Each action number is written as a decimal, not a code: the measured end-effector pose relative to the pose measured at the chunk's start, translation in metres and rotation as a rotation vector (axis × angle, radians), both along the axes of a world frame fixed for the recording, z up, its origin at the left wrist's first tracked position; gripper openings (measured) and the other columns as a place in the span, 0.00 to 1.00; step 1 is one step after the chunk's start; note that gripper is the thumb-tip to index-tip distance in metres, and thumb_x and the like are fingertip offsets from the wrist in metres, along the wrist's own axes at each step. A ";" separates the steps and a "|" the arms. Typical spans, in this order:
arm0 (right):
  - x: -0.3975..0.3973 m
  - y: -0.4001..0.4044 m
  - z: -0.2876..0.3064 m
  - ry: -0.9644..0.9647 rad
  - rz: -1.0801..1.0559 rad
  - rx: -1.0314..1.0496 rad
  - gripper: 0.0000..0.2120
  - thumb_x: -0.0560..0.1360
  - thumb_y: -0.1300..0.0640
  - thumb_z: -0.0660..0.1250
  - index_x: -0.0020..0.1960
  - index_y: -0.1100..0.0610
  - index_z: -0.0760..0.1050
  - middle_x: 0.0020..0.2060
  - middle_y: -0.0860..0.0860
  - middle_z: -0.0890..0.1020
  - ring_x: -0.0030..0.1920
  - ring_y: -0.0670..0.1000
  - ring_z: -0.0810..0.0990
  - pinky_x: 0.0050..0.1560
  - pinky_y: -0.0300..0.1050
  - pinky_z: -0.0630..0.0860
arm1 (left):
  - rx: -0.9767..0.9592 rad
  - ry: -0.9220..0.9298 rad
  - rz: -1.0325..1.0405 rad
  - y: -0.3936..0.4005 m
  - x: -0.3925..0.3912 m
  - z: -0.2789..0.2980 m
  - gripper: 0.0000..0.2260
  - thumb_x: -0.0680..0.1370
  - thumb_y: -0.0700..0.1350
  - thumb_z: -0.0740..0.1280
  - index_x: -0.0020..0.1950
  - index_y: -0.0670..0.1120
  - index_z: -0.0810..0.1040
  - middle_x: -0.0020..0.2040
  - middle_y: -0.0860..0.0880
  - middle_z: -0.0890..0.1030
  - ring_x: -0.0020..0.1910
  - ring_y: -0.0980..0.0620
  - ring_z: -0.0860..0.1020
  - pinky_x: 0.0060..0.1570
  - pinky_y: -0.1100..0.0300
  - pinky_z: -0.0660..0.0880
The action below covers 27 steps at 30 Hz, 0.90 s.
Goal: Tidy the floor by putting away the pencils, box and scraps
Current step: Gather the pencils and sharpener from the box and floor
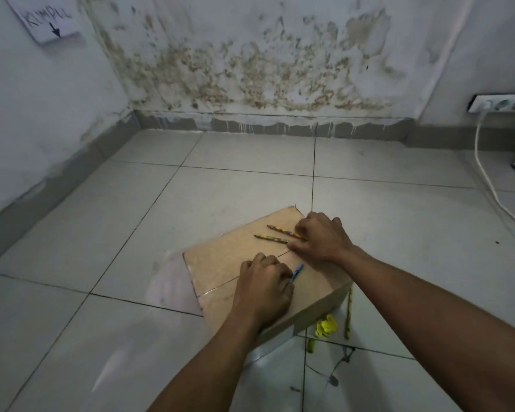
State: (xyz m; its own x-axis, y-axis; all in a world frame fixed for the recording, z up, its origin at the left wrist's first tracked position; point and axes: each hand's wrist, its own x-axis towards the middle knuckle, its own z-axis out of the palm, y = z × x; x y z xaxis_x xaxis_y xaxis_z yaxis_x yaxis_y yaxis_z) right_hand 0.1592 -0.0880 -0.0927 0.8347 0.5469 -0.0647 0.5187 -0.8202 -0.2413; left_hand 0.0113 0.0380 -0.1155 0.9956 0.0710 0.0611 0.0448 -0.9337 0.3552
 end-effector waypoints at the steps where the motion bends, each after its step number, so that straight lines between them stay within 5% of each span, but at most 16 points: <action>1: 0.000 0.001 0.002 0.002 0.002 0.022 0.19 0.73 0.37 0.70 0.53 0.50 0.83 0.52 0.50 0.81 0.55 0.54 0.78 0.56 0.53 0.71 | 0.006 -0.033 0.009 -0.001 -0.002 0.001 0.15 0.77 0.53 0.63 0.60 0.54 0.83 0.55 0.54 0.82 0.57 0.52 0.73 0.56 0.52 0.69; 6: -0.005 0.005 0.005 0.105 -0.024 0.139 0.12 0.73 0.47 0.77 0.54 0.52 0.87 0.50 0.51 0.87 0.51 0.51 0.83 0.52 0.51 0.81 | 0.032 -0.159 0.021 -0.009 -0.010 -0.001 0.11 0.77 0.48 0.66 0.56 0.55 0.86 0.54 0.53 0.80 0.57 0.50 0.72 0.55 0.50 0.69; 12: -0.009 0.004 0.002 0.237 -0.082 0.166 0.04 0.72 0.55 0.79 0.43 0.55 0.87 0.40 0.50 0.85 0.48 0.51 0.84 0.48 0.47 0.81 | -0.208 -0.214 0.253 -0.022 -0.025 -0.009 0.09 0.77 0.49 0.67 0.51 0.49 0.86 0.47 0.50 0.75 0.50 0.51 0.71 0.50 0.53 0.74; 16: -0.010 -0.001 0.002 0.307 -0.079 0.140 0.05 0.73 0.55 0.78 0.43 0.56 0.87 0.44 0.52 0.87 0.47 0.50 0.83 0.43 0.44 0.77 | -0.297 -0.136 0.497 -0.026 -0.017 -0.003 0.09 0.74 0.53 0.73 0.43 0.48 0.82 0.47 0.48 0.77 0.50 0.50 0.72 0.47 0.57 0.72; 20: -0.014 -0.018 0.002 0.447 -0.167 0.226 0.07 0.75 0.55 0.77 0.46 0.59 0.87 0.44 0.54 0.87 0.45 0.50 0.83 0.44 0.48 0.83 | -0.420 -0.003 0.704 -0.027 -0.003 0.017 0.09 0.73 0.38 0.72 0.53 0.42 0.79 0.53 0.43 0.81 0.51 0.42 0.80 0.48 0.51 0.80; 23: -0.020 -0.035 0.005 0.563 -0.232 0.352 0.08 0.75 0.56 0.77 0.47 0.62 0.86 0.40 0.56 0.87 0.40 0.52 0.86 0.43 0.50 0.86 | -0.476 0.128 0.670 -0.027 0.005 0.030 0.11 0.73 0.34 0.72 0.53 0.42 0.79 0.56 0.42 0.78 0.54 0.42 0.79 0.48 0.54 0.77; 27: -0.029 -0.052 0.015 0.790 -0.270 0.589 0.08 0.77 0.61 0.74 0.51 0.66 0.84 0.44 0.62 0.88 0.41 0.58 0.88 0.38 0.51 0.86 | -0.958 0.171 0.520 -0.035 0.003 0.043 0.12 0.79 0.33 0.68 0.62 0.37 0.81 0.54 0.42 0.83 0.49 0.47 0.83 0.43 0.60 0.81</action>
